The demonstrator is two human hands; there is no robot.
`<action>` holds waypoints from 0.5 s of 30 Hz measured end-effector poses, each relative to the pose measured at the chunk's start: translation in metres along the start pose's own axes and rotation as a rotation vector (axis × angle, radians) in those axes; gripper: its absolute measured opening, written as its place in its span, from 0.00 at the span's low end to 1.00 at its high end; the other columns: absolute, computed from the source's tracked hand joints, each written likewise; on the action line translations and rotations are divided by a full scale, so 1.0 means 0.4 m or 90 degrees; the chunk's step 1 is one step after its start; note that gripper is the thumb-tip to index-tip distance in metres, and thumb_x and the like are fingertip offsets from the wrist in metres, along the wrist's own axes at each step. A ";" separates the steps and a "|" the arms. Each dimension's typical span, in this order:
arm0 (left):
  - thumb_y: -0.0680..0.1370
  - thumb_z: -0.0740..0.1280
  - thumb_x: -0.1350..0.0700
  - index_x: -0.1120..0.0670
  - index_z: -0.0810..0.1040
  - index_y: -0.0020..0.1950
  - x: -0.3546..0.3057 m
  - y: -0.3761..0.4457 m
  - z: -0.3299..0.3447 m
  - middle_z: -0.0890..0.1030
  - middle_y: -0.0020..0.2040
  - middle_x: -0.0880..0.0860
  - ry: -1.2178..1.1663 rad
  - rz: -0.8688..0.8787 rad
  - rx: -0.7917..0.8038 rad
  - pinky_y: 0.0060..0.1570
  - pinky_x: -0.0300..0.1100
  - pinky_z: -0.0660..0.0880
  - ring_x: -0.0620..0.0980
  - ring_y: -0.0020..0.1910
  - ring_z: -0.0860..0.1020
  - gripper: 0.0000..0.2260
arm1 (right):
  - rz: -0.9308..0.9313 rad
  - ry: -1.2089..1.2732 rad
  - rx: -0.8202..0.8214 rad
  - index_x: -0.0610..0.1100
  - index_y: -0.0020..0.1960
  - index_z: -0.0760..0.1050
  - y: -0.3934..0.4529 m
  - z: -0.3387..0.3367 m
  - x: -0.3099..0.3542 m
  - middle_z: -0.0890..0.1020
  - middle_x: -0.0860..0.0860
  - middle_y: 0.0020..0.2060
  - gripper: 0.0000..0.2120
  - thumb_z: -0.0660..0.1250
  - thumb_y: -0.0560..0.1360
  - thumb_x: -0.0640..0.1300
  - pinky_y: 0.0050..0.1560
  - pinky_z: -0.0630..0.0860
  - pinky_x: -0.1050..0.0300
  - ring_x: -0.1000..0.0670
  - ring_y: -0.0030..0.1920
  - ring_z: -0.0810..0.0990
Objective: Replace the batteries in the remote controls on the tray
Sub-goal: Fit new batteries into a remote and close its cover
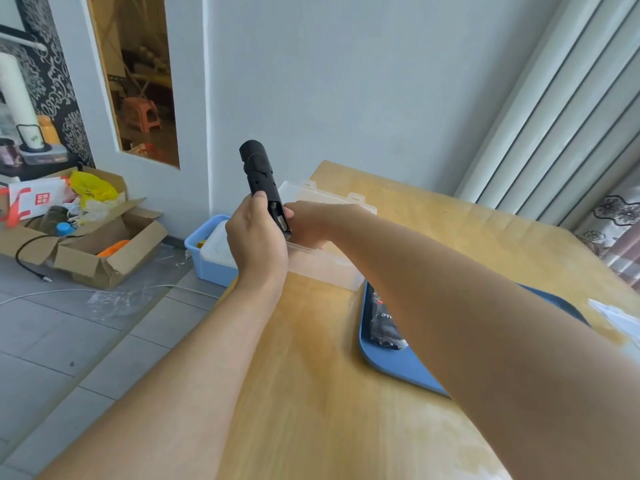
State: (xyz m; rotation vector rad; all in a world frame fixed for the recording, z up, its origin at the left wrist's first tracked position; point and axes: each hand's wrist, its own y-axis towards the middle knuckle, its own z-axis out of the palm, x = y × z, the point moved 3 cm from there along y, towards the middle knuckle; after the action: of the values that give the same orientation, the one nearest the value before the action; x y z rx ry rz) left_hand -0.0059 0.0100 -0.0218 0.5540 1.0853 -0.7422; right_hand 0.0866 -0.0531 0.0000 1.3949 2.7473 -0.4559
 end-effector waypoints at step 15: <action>0.85 0.58 0.55 0.53 0.78 0.39 0.000 -0.071 0.036 0.81 0.33 0.50 0.065 0.077 0.186 0.27 0.35 0.69 0.44 0.28 0.73 0.17 | -0.057 1.076 -0.262 0.40 0.52 0.76 -0.427 0.051 -0.215 0.80 0.48 0.41 0.06 0.61 0.82 0.40 0.46 0.79 0.61 0.52 0.45 0.81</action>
State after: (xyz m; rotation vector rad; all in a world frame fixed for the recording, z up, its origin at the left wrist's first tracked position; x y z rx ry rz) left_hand -0.0192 -0.0185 -0.0175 0.9071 1.0326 -0.7786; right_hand 0.0003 -0.2213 0.0358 1.9096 3.3021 2.1058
